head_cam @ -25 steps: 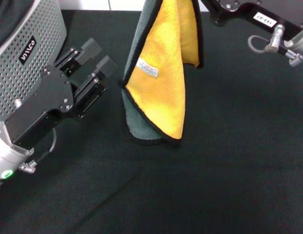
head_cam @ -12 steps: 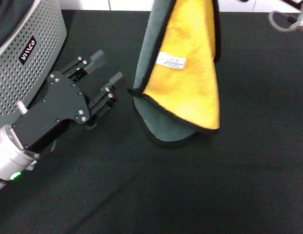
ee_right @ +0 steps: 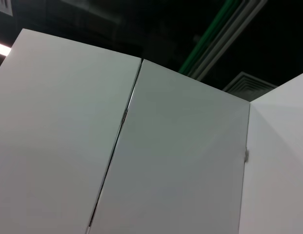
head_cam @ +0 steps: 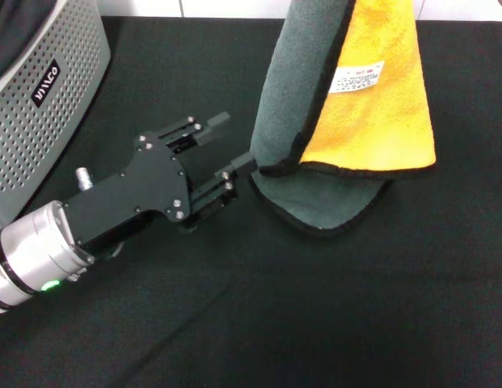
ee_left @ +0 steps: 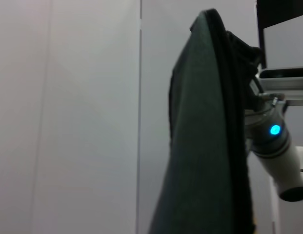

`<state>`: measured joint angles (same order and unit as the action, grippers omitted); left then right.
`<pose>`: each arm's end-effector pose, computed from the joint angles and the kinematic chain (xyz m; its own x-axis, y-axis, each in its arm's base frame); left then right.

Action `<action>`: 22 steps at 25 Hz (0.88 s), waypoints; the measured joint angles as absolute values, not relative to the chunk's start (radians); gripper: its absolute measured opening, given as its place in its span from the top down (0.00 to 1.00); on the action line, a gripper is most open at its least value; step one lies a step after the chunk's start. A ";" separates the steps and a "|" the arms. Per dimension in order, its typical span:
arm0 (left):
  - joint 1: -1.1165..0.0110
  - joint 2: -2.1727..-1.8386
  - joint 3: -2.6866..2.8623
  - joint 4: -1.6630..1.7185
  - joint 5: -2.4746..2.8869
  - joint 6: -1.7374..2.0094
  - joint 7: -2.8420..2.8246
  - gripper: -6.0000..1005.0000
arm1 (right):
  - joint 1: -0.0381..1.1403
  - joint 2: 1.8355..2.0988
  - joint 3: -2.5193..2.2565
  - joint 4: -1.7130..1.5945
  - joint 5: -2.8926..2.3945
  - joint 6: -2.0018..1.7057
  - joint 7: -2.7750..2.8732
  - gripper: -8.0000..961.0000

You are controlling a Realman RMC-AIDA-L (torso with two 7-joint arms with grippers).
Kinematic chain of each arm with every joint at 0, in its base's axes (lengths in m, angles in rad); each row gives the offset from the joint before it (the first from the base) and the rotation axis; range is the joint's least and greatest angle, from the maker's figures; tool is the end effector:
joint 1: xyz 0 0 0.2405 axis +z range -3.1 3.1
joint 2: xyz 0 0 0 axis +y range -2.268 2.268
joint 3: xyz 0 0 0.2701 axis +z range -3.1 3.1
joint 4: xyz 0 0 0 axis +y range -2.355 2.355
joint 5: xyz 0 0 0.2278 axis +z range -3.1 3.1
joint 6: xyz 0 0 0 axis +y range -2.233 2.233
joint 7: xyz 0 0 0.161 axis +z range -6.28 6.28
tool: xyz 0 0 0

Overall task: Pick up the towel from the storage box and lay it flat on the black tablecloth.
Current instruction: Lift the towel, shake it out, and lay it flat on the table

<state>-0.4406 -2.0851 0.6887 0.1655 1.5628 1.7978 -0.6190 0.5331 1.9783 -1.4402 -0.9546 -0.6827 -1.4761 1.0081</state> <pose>-0.2677 0.2832 -0.0500 0.5445 -0.1080 0.8318 0.3224 -0.8885 -0.3264 0.0793 0.3732 0.0583 0.3126 0.3968 -0.8631 -0.0069 -0.9076 -0.4198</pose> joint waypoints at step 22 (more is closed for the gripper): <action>-0.490 -2.096 0.733 0.125 1.561 1.734 -0.691 0.48 | 0.569 1.989 -1.430 -0.937 -0.693 -1.469 0.997 0.98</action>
<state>-0.4905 -2.0962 0.7334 0.1247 1.5609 1.7335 -0.6909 0.5686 1.9886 -1.4297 -0.9371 -0.6933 -1.4689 0.9973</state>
